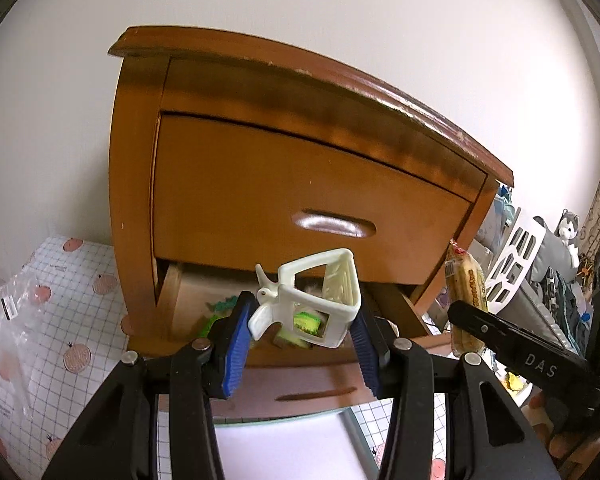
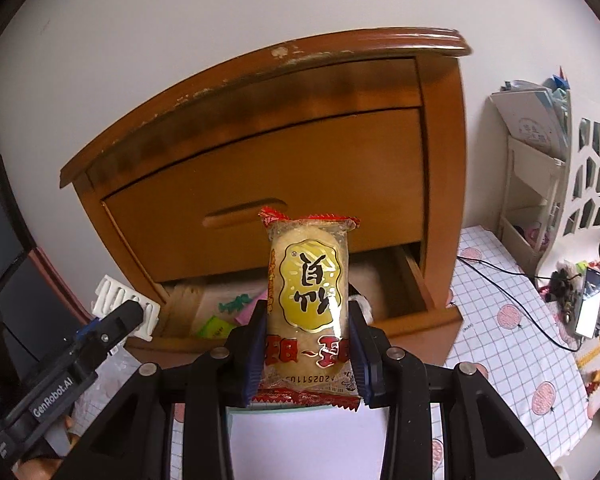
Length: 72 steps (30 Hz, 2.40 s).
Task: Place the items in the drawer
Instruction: 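Lift the snack packet and white clip and carry them into the open drawer, then open both tools to drop the snack packet and clip in the drawer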
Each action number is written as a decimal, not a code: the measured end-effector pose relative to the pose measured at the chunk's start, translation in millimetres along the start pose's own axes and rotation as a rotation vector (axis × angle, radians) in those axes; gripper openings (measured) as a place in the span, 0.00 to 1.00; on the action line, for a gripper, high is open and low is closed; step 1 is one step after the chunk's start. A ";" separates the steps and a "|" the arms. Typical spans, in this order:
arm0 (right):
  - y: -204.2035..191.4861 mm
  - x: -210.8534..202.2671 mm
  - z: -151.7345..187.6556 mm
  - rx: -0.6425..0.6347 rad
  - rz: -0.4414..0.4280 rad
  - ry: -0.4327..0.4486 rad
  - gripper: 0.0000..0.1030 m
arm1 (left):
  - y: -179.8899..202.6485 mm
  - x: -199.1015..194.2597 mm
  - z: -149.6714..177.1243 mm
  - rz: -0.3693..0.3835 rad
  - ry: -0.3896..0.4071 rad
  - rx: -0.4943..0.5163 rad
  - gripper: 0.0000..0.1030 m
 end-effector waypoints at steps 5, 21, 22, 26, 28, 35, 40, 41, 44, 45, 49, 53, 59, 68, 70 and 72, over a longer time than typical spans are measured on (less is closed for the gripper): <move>-11.1 6.9 -10.1 -0.027 0.005 -0.006 0.38 | -1.5 0.2 -11.3 -0.004 0.008 0.018 0.47; -32.9 49.7 -10.0 -0.101 0.028 -0.085 0.38 | -27.2 29.2 -16.2 -0.037 -0.027 -0.004 0.47; -33.8 51.6 -9.2 -0.106 0.031 -0.090 0.38 | -29.8 32.6 -16.3 -0.042 -0.032 -0.005 0.47; -37.3 59.7 -9.0 -0.133 0.050 -0.100 0.38 | -39.4 41.4 -14.9 -0.046 -0.049 -0.026 0.47; -37.2 67.1 -9.7 -0.136 0.058 -0.107 0.38 | -42.4 45.4 -14.2 -0.045 -0.057 -0.030 0.47; -46.2 80.9 -7.4 -0.171 0.079 -0.142 0.38 | -54.3 61.8 -4.4 -0.060 -0.114 -0.041 0.47; -53.5 91.7 -2.2 -0.201 0.092 -0.165 0.38 | -61.1 74.5 0.9 -0.073 -0.147 -0.039 0.47; -54.3 93.5 -1.5 -0.204 0.091 -0.167 0.39 | -62.1 74.9 1.3 -0.077 -0.146 -0.038 0.49; -57.7 98.6 -0.6 -0.204 0.081 -0.169 0.41 | -64.5 73.0 1.9 -0.084 -0.142 -0.044 0.57; -58.3 99.5 -0.4 -0.205 0.082 -0.170 0.44 | -64.7 72.5 2.1 -0.084 -0.141 -0.046 0.57; -59.9 99.8 -0.2 -0.203 0.085 -0.173 0.47 | -66.2 70.3 3.6 -0.088 -0.138 -0.048 0.59; -61.5 98.0 -0.8 -0.204 0.079 -0.171 0.60 | -67.6 68.1 4.5 -0.093 -0.130 -0.053 0.69; -57.9 92.6 1.5 -0.204 0.084 -0.163 0.75 | -71.2 54.1 3.8 -0.119 -0.101 -0.068 0.81; -42.8 88.6 2.0 -0.187 0.102 -0.133 1.00 | -78.1 37.9 7.0 -0.200 -0.036 -0.056 1.00; -38.4 87.3 1.6 -0.188 0.112 -0.122 1.00 | -78.2 31.9 7.7 -0.217 -0.018 -0.057 1.00; -33.2 85.5 1.3 -0.187 0.123 -0.110 1.00 | -75.6 26.3 7.9 -0.223 0.000 -0.051 1.00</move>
Point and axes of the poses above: each gripper's, at about its wrist camera, not at the fingertips, and x roughly the way its jaws point, y to its right, z to its underside, the point moved 9 cm from there along x, roughly the way its jaws point, and after that the axes turned 15 degrees about z, right-handed, at the moved point
